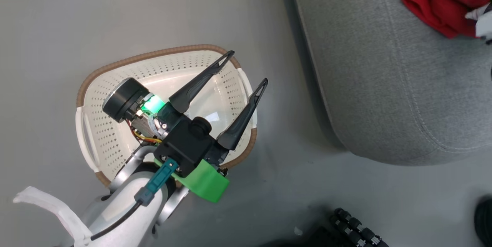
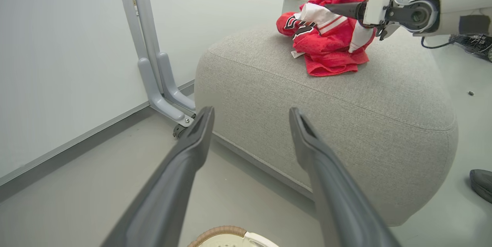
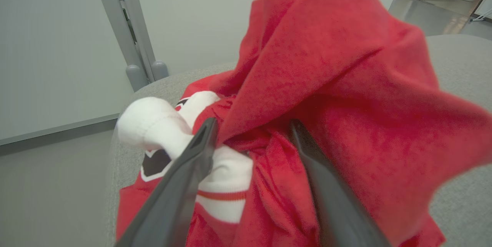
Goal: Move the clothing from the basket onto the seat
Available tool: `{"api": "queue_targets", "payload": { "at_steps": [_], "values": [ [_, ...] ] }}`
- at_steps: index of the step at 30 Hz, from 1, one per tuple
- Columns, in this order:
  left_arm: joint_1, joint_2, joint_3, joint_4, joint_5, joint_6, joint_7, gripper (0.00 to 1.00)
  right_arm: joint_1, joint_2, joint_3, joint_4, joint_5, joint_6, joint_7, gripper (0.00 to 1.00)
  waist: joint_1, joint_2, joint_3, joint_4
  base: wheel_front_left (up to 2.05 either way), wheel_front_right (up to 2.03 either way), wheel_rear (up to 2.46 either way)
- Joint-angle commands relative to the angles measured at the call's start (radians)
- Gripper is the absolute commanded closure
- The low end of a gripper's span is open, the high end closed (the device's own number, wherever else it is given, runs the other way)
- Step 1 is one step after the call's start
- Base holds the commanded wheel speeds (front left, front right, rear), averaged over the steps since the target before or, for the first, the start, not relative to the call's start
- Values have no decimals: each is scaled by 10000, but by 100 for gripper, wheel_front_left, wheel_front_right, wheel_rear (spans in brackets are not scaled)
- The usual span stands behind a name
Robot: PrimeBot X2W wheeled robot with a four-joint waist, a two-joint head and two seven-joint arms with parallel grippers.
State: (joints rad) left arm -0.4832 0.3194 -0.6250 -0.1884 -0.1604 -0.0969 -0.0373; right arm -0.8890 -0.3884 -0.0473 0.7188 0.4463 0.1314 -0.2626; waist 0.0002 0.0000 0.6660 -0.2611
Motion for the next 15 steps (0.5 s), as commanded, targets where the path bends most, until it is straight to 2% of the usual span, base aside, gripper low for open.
{"api": "queue_targets", "payload": {
  "at_steps": [1,5,15],
  "values": [
    [-181,-56,-16,73,88,25,-80,0,320,97,-76,-20,-57,-14,-27,0,-2,0,144,202,0,0,0],
    [-138,-89,26,205,48,152,-221,0,991,437,-423,-474,-282,-14,-27,0,-2,0,-36,164,0,0,0],
    [459,-214,306,745,-248,677,-873,0,3039,1577,-1523,-2677,-1484,-14,-28,0,-2,0,-1105,36,0,0,0]
  ]
}}
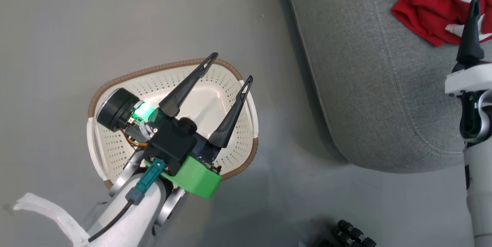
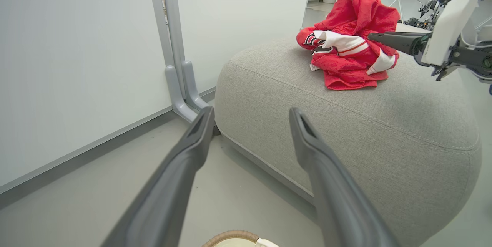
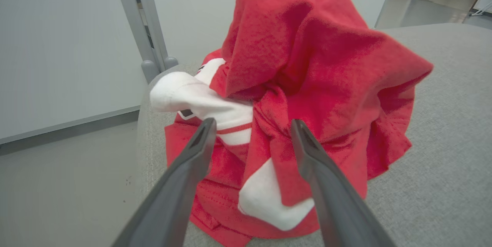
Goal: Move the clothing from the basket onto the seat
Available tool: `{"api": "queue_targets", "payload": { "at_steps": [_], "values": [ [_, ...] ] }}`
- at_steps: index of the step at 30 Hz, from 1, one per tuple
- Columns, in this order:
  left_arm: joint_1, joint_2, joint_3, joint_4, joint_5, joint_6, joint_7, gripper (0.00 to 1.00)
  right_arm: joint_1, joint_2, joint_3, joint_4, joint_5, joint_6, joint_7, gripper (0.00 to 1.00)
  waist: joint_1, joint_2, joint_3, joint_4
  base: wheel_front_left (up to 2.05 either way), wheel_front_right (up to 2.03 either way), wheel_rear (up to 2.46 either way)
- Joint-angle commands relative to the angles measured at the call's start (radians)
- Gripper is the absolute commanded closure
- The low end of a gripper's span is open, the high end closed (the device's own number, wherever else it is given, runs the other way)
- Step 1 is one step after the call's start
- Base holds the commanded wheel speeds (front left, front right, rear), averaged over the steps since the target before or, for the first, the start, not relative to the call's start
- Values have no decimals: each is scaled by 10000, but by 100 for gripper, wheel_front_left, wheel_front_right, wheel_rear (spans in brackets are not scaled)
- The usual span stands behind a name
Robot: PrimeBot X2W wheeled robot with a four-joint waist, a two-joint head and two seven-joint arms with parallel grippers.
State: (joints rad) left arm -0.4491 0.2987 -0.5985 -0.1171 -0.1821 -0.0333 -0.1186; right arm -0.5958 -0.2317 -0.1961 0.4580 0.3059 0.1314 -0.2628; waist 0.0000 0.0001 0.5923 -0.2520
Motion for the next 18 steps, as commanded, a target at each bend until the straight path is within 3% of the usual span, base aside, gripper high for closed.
{"api": "queue_targets", "payload": {
  "at_steps": [1,9,18],
  "values": [
    [194,-14,73,121,-91,96,-114,0,330,163,-94,-330,-164,-13,-26,0,0,-1,-504,-47,0,0,0],
    [771,-278,618,882,-619,693,-894,0,2177,1111,40,-2020,-1090,-13,-27,0,0,-1,-1594,395,0,0,0],
    [1456,-520,1341,1697,-1079,1227,-1392,0,3630,1524,880,-3493,-1571,-13,128,0,0,-1,-2510,1187,0,0,0]
  ]
}}
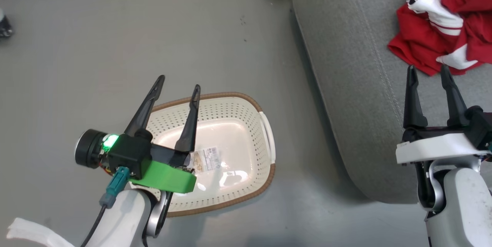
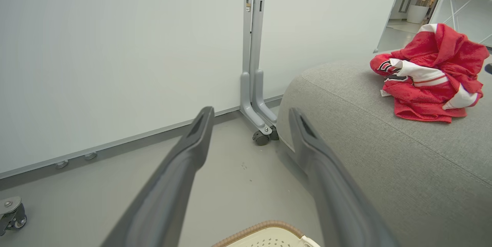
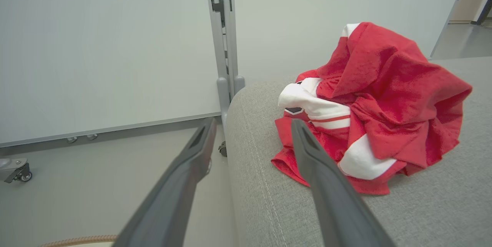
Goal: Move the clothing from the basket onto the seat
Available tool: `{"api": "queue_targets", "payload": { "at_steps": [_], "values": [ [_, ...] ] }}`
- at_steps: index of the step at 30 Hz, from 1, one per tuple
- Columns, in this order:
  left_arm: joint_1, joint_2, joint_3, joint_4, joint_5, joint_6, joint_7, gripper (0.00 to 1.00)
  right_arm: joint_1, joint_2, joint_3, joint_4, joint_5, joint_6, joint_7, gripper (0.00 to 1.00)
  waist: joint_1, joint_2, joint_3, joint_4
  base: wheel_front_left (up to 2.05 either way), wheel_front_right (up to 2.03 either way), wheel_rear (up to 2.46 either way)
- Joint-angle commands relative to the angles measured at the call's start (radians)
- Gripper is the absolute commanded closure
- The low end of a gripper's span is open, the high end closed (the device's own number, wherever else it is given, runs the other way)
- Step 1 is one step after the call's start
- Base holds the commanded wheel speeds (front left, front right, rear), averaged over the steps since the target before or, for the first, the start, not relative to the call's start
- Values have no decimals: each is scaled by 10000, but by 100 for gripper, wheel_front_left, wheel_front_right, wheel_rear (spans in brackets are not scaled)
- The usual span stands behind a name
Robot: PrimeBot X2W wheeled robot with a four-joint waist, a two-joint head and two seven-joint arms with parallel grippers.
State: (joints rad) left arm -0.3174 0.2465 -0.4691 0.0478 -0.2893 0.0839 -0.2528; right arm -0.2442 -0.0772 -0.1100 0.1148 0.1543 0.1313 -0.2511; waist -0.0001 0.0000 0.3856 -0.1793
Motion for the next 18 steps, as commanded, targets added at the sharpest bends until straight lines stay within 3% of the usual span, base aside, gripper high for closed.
{"api": "queue_targets", "payload": {
  "at_steps": [1,8,18],
  "values": [
    [192,-22,119,103,-24,90,-60,0,211,3,79,-199,-101,-12,52,0,1,0,-517,562,0,0,0],
    [763,-335,1082,357,-212,326,-122,0,908,105,529,-1074,-352,-12,535,0,1,0,-1066,1334,0,0,0],
    [1903,-721,2541,407,55,143,-127,0,1870,163,701,-1794,-652,-11,1099,0,1,0,-1845,1928,0,0,0]
  ]
}}
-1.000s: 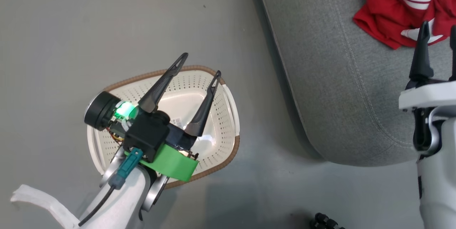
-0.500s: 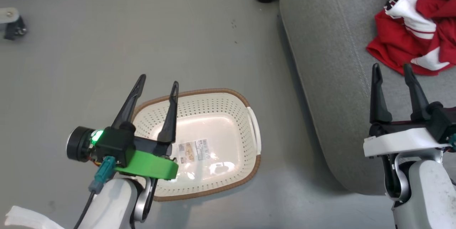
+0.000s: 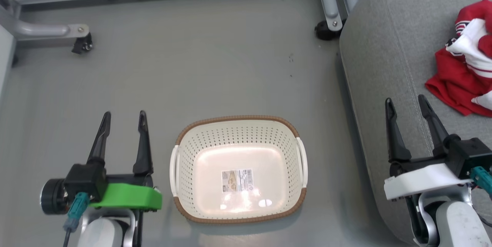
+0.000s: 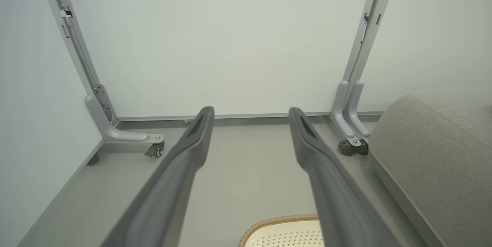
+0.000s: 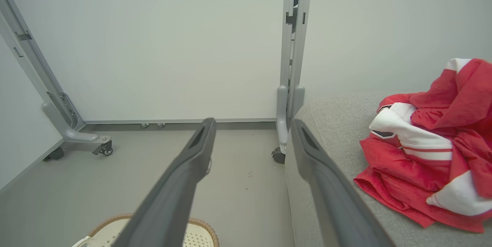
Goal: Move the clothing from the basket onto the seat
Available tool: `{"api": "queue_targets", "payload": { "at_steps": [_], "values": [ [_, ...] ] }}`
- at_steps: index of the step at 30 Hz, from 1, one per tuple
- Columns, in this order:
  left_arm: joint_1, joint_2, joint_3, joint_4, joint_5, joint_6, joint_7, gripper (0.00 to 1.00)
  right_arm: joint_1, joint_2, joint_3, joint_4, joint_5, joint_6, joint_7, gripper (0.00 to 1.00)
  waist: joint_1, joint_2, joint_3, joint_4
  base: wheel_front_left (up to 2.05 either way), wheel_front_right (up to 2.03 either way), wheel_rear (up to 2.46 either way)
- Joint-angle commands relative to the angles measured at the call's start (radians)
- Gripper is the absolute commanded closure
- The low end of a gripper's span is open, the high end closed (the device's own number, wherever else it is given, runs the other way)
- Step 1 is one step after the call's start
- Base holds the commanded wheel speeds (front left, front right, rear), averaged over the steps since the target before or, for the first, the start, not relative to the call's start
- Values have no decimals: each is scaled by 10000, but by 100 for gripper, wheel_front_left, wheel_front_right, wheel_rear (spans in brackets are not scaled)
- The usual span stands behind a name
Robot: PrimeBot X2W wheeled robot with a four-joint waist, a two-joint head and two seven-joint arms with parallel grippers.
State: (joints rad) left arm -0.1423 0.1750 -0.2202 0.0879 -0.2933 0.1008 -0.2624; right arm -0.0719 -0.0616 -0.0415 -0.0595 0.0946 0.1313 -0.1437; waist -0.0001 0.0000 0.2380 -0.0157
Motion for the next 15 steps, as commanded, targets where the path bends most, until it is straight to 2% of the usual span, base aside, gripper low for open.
{"api": "queue_targets", "payload": {
  "at_steps": [1,15],
  "values": [
    [289,-53,195,35,128,-70,-30,0,241,12,27,-92,-60,-12,73,0,1,0,-466,298,0,0,0],
    [1552,-459,1115,269,705,-806,-33,0,1406,62,150,-405,-33,-12,447,0,1,0,-1428,210,0,0,0]
  ]
}}
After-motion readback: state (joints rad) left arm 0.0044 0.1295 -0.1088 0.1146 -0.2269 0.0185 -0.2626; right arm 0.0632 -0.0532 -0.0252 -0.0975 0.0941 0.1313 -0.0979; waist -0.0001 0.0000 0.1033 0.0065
